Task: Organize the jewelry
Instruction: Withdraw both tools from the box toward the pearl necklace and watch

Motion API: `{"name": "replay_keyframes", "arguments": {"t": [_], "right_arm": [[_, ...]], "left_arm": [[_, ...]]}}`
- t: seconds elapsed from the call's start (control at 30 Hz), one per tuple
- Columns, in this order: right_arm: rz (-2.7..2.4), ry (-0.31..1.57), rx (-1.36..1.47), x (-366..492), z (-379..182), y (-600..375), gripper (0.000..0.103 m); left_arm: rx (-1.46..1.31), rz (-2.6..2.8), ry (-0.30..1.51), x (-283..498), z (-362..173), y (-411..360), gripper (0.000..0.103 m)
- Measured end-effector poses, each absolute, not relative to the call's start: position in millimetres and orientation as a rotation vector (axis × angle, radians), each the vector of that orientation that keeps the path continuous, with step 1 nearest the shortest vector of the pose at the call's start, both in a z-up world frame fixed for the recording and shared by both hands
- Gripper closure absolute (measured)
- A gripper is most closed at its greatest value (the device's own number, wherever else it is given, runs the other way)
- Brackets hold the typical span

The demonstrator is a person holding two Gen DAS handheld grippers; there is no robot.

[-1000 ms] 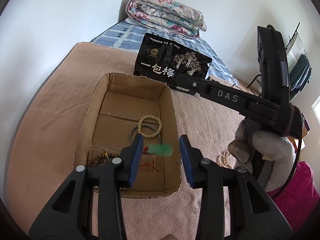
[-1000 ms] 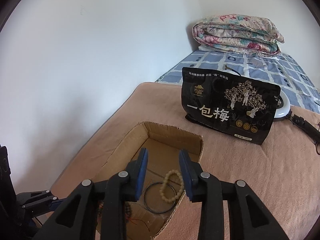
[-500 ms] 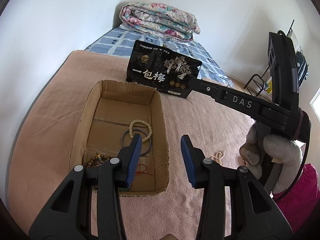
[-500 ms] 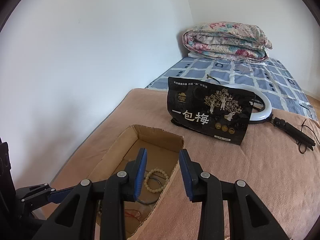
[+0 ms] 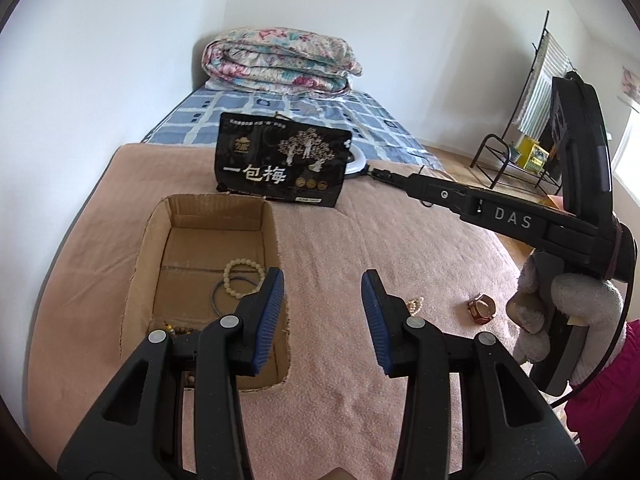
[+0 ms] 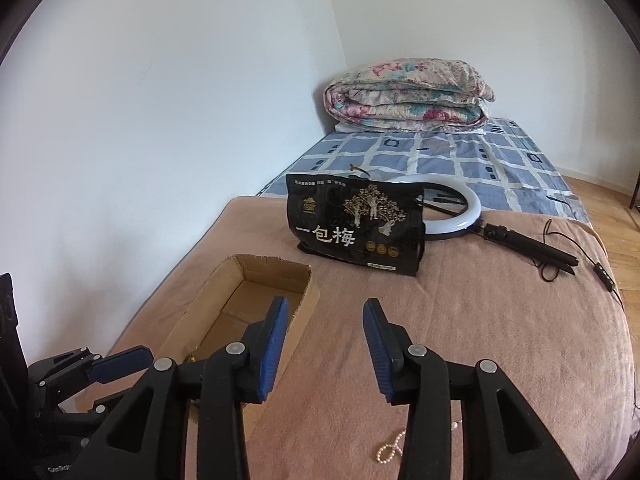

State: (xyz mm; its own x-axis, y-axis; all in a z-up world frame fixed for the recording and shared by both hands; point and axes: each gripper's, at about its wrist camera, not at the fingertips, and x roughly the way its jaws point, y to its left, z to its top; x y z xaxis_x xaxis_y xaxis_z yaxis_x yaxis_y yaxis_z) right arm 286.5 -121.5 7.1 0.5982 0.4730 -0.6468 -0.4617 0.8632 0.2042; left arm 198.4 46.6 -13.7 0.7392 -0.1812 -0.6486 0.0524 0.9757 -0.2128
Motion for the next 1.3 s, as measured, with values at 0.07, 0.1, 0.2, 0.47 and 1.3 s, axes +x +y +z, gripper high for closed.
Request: {"name": "replay_keyframes", "arguments": {"t": [0.07,0.1,0.2,0.47,1.3], "right_arm": [[0.522,0.747,0.018,281.0,10.5,-135.2,0.057],[0.512,0.744,0.019,278.2,11.9,-142.1,0.055],[0.478,0.732,0.021,269.7,16.3,-162.2,0.049],[0.369,0.705,0.031,245.7,25.2,-225.5,0.023],[0.105,0.867,0.126,241.8,-48.8,-374.9,0.0]], "left_arm": [[-0.175,-0.142,0.725,198.4,-11.8,38.6,0.062],[-0.171,-0.149,0.725,198.9,-11.5,34.7,0.062],[-0.165,-0.168,0.732,201.7,-12.7,24.1,0.062],[-0.139,-0.213,0.763,206.1,-21.8,-4.3,0.062],[-0.138,-0.308,0.92,230.3,-83.6,-60.7,0.046]]}}
